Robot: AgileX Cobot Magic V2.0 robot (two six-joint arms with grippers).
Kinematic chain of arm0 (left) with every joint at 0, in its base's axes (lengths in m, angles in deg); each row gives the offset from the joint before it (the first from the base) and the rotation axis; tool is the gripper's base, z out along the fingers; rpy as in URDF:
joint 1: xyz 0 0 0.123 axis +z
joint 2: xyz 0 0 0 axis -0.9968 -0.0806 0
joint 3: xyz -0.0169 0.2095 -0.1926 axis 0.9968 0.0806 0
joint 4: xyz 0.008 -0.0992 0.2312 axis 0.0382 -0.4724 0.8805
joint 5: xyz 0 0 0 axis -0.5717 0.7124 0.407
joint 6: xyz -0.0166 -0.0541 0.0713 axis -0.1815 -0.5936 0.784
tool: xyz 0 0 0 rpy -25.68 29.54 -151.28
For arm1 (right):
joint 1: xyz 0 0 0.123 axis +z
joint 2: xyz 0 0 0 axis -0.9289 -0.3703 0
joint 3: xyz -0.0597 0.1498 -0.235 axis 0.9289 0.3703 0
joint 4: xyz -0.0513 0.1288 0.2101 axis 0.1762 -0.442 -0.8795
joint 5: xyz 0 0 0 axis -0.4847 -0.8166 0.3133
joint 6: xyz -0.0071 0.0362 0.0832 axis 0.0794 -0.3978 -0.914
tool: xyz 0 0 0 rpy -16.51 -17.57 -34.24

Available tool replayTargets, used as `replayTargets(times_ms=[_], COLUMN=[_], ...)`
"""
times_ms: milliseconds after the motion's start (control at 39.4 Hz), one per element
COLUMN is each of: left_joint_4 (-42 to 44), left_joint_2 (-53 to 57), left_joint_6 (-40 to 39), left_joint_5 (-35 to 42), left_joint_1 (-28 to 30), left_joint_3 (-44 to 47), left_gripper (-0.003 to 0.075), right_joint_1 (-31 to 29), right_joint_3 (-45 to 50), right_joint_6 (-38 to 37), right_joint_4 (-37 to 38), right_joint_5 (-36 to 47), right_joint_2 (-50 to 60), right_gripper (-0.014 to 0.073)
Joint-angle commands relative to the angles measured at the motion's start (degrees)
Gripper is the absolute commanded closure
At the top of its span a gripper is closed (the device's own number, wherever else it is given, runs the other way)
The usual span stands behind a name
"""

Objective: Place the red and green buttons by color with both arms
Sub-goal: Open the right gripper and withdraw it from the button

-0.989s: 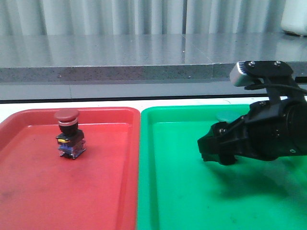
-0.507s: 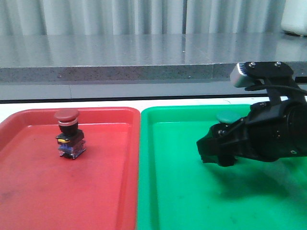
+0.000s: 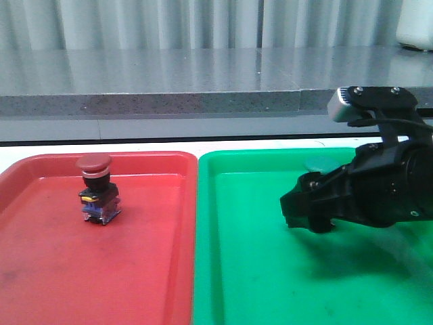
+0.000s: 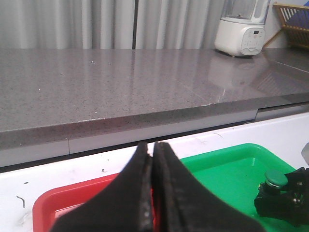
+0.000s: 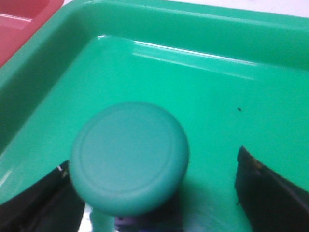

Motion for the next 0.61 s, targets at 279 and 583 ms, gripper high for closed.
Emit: replayTargets(times_ms=[279,583], left_joint_4=[0.02,0.02], left_joint_2=[-0.12,-0.12], left_joint_6=[-0.23,-0.23], left_joint_5=[4.78,4.87], left_joint_1=[-0.49,-0.49], left_joint_3=[-1.61,-1.61], left_gripper=[0.074,0.074], right_joint_1=[-0.13,-0.13], right_joint_3=[7.32,18.89], right_joint_6=[0.36,0.36], right_joint_4=[-1.58,-5.77], right_joint_5=[16.01,32.65], right_joint_2=[2.01,2.73], right_gripper=[-0.0055,-0.0025])
